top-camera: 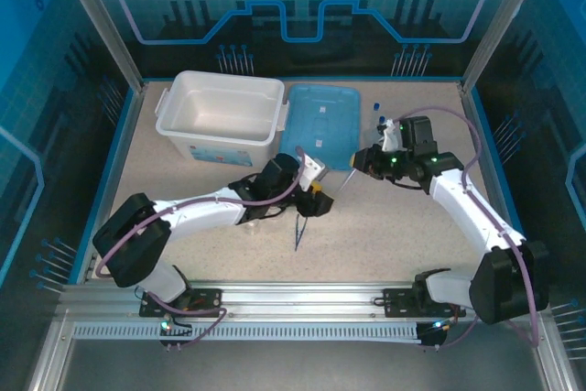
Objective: Organize the chemistry lab equipment
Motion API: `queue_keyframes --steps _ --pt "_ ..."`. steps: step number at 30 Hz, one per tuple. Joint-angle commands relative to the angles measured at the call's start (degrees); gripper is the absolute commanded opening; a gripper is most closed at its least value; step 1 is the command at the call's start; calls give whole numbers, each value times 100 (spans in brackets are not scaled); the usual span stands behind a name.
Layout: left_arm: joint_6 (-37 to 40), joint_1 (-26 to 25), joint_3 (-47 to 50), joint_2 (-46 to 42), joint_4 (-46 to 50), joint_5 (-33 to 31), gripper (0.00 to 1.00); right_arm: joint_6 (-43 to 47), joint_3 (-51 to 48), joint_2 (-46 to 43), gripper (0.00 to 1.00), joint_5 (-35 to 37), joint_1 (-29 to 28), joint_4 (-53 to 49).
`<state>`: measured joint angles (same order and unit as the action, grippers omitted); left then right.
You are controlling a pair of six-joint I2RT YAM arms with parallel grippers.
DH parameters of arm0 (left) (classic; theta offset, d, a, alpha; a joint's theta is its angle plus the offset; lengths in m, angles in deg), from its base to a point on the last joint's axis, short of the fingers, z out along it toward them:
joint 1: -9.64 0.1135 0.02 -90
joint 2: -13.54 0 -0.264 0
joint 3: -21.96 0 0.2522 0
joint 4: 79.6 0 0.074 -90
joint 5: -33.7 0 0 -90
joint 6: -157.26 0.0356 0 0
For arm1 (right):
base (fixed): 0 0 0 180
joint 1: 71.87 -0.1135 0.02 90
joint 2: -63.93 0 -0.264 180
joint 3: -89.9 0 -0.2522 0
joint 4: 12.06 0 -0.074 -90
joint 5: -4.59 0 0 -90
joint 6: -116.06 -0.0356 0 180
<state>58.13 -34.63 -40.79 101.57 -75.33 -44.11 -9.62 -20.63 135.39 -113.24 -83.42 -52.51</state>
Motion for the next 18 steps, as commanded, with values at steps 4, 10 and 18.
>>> queue_keyframes --steps 4,10,18 --pt "-337 336 322 -428 -139 -595 60 469 703 -321 9 1599 70 -741" --pt "-303 339 341 -512 -20 -964 60 746 963 -233 9 3079 64 -656" --pt "-274 332 421 -626 -26 -1170 60 1071 1088 -88 10 4425 86 -125"
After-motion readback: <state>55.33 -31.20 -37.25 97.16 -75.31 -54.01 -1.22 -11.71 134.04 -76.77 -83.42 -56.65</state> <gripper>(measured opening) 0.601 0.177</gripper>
